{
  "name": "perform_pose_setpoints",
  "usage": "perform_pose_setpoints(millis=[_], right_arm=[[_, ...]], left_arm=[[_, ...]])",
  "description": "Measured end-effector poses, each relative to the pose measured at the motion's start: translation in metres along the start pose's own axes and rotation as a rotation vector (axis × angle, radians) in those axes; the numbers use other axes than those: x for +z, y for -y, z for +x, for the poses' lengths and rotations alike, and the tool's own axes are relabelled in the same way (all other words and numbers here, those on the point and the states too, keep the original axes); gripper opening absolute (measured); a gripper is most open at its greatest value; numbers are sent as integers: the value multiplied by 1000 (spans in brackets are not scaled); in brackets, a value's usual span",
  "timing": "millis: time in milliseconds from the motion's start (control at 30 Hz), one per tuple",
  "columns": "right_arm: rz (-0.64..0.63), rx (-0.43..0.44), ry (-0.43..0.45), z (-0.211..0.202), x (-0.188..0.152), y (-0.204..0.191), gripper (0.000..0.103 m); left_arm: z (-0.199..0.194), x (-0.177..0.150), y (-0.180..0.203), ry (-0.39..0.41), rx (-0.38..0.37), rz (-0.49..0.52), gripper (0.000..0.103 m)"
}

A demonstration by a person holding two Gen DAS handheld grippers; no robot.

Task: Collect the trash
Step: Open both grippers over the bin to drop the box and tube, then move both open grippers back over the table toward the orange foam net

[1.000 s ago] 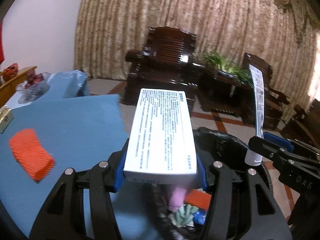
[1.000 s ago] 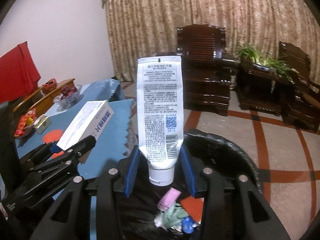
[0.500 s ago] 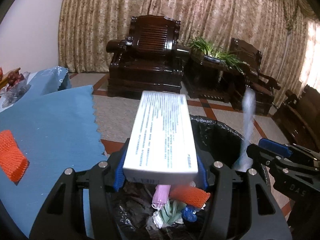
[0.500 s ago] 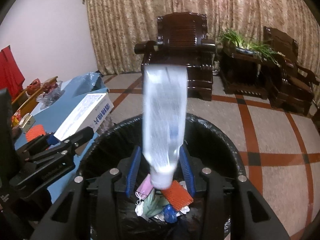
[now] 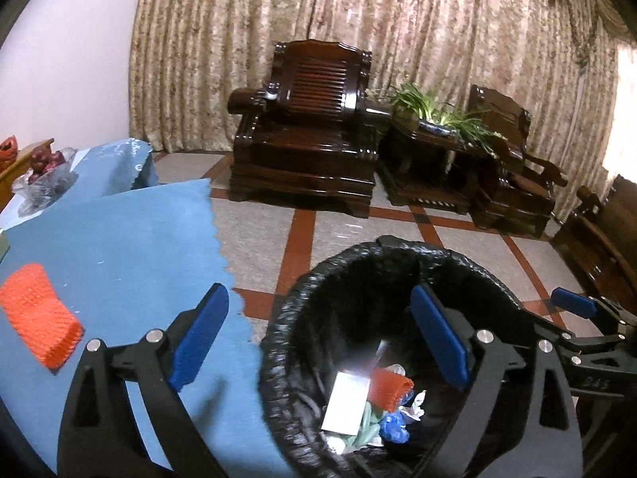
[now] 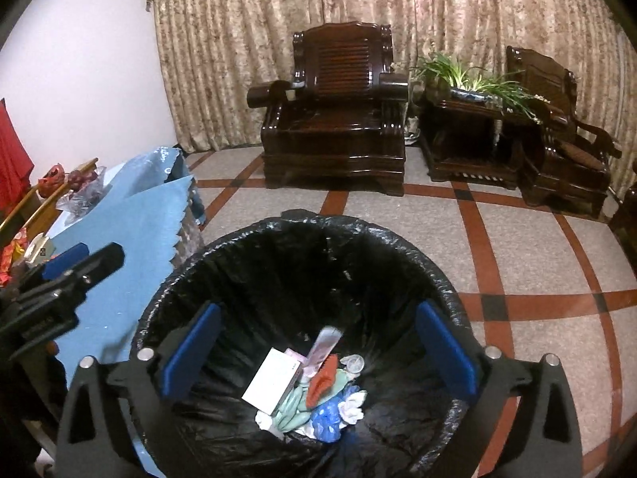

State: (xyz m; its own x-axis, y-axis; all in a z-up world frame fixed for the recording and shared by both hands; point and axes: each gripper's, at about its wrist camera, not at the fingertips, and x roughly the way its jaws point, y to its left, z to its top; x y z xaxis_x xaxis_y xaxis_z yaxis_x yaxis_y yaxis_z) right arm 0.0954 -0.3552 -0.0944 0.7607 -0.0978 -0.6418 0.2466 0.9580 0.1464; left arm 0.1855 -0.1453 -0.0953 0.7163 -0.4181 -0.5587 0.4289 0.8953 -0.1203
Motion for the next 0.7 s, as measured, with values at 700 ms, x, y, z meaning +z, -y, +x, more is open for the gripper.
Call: perform_pose_setpoints(millis=[700], right_arm=[[-163, 212, 20, 17, 17, -140, 97]], left_arm=[[-96, -19, -152, 67, 287, -156, 93]])
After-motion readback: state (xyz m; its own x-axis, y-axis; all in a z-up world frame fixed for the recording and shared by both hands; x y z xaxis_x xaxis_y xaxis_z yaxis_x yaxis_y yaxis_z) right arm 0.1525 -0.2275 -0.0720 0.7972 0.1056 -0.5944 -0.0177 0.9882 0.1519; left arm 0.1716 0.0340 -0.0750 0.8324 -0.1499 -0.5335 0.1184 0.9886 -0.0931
